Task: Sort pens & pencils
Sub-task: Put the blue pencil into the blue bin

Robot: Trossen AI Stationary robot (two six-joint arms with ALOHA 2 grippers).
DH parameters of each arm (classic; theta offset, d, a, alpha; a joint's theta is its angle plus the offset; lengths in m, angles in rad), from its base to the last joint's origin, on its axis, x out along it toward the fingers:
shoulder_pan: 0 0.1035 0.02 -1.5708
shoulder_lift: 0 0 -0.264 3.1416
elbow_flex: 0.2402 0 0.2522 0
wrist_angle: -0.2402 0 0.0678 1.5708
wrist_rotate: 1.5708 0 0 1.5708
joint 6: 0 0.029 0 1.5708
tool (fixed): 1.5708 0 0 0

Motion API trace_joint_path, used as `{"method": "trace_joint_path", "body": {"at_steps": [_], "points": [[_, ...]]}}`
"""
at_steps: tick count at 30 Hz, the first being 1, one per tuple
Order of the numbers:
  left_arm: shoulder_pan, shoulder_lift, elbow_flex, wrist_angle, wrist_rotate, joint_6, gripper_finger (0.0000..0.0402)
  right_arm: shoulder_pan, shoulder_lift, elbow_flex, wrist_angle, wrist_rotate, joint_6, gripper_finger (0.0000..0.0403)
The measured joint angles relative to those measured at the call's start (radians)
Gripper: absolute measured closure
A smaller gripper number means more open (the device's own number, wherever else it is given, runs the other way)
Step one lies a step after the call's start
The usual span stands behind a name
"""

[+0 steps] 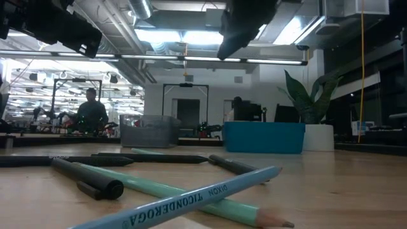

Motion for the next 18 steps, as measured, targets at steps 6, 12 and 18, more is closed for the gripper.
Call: {"method": "trace_joint_path", "body": {"at_steps": [6,12,18], "points": [[0.000,0.000,-0.001,-0.003,0.000,-0.001,0.0337,0.034,0.064,0.000,0.061,-0.018,-0.033,0.0354],[0.000,0.000,-0.001,-0.005,0.000,-0.002,0.0337,0.073,0.116,0.012,0.082,-0.020,-0.031,0.0353],[0.000,0.000,-0.001,-0.013,0.000,-0.002,0.0337,0.136,0.179,0.131,0.065,0.004,-0.033,0.0353]]}}
